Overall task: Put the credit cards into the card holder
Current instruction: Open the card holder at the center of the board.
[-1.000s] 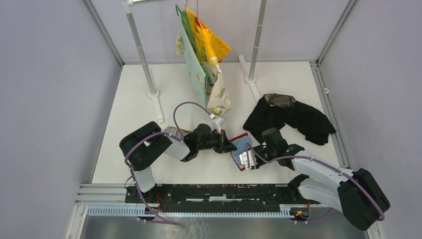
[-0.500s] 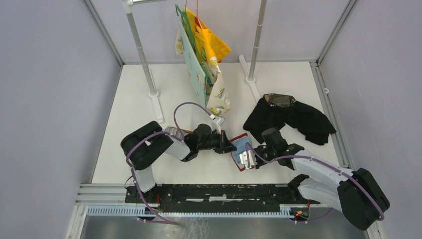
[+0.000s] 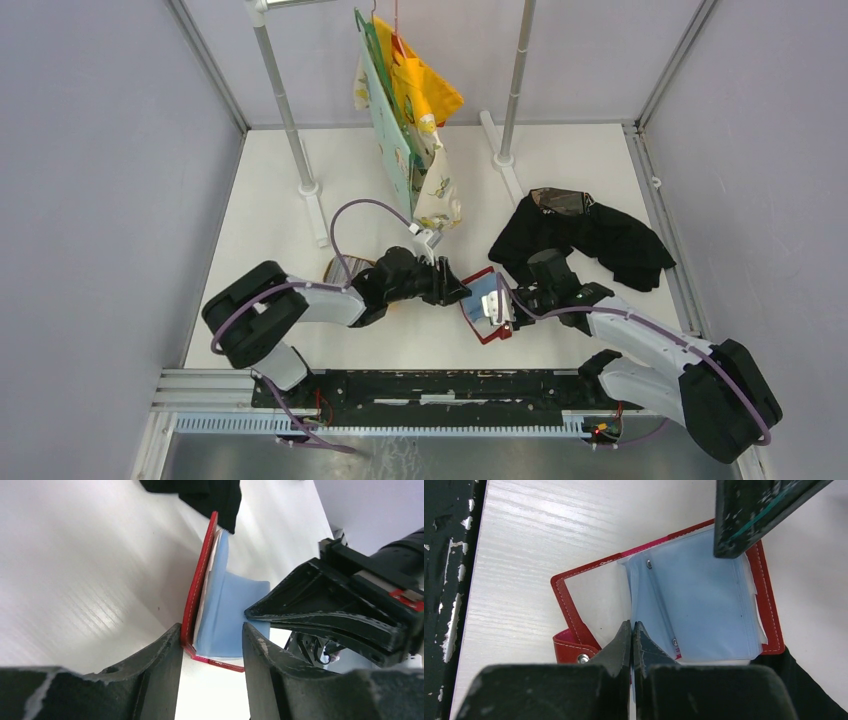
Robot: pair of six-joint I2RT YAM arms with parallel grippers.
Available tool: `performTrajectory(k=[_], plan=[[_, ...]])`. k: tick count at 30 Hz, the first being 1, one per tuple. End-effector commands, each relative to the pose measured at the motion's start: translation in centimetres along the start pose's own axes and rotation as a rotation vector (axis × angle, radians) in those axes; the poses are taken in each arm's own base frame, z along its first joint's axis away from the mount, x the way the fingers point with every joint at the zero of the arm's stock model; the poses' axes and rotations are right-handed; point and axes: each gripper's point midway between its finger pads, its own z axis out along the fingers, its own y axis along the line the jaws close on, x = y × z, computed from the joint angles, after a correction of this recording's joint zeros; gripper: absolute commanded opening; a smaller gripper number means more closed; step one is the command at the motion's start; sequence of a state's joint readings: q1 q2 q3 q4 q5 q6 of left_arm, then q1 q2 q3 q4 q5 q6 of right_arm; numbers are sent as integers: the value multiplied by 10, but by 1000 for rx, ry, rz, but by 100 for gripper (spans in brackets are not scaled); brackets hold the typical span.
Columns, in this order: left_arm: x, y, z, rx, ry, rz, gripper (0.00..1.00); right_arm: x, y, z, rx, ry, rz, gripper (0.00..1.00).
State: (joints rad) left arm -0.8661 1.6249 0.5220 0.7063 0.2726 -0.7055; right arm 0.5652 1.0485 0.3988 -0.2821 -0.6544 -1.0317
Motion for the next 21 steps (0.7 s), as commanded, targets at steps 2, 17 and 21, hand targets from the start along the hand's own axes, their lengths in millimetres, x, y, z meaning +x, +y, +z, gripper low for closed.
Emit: performTrajectory(k=[2,17,21], plan=[[-25,-10,-20,-15,-84,139,53,-15,-14,-5,4,-32,0,1],[-5,-55,-42,110,-57,468,54,-15,-10,-5,-24,-37,-17,8],[10,-52,-25,46,7,548,54,-15,-8,-4,-30,-40,-17,10]])
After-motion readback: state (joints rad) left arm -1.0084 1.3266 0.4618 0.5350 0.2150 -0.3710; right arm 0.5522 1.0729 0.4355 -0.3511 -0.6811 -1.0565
